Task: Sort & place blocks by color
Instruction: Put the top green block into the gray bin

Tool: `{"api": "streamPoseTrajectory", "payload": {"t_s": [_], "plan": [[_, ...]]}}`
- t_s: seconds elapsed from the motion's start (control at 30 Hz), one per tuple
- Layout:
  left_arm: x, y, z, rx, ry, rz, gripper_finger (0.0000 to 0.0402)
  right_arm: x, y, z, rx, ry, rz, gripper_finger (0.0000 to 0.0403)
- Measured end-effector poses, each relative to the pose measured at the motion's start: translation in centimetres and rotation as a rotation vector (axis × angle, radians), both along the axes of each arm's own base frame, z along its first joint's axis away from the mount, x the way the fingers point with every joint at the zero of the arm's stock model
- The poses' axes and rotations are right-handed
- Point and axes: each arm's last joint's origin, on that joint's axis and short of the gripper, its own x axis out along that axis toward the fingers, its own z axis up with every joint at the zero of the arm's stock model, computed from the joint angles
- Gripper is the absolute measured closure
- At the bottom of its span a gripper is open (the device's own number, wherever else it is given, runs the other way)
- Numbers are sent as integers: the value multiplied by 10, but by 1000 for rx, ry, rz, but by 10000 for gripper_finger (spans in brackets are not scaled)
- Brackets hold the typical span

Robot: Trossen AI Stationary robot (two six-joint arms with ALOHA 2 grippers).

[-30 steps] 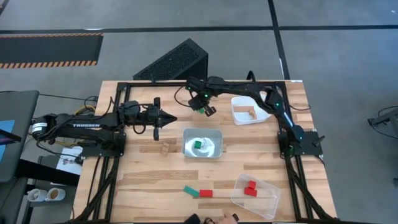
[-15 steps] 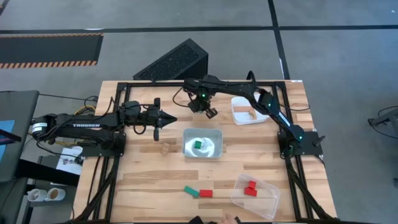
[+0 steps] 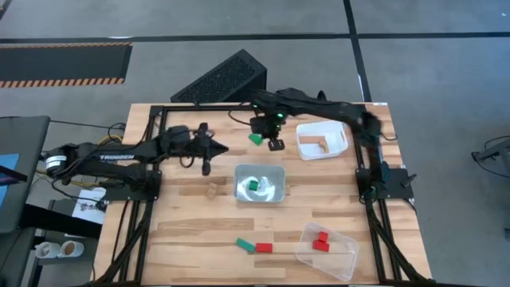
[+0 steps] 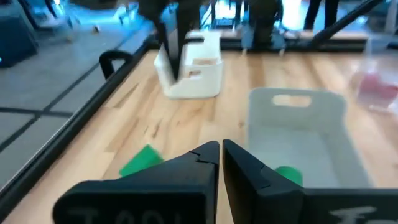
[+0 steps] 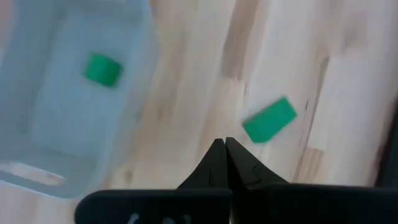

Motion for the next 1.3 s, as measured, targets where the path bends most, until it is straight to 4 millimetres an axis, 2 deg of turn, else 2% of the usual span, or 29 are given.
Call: {"api": "streamPoseTrajectory", "payload": {"t_s": [0.1, 0.2, 0.4, 0.6, 0.77, 1.0, 1.17, 1.3], "plan": [[10, 25, 3, -26, 104, -29, 371, -22, 22, 18, -17, -130, -33, 402], [25, 53, 1, -66, 219, -86, 342, -44, 46, 27, -18, -273, -65, 400], [65, 107, -21, -143, 507, -140, 286, -79, 96, 26, -41, -503, -92, 400], [118, 138, -33, -209, 638, -203, 270, -99, 128, 17, -77, -590, -135, 397], [155, 150, -32, -291, 717, -174, 276, -103, 147, 12, -104, -570, -147, 397], [201, 145, -41, -359, 817, -79, 297, -105, 165, 12, -112, -574, -112, 396], [224, 136, -51, -383, 860, -83, 314, -118, 184, 28, -122, -640, -89, 396], [231, 140, -55, -417, 882, -63, 324, -130, 195, 38, -171, -681, -97, 396]]}}
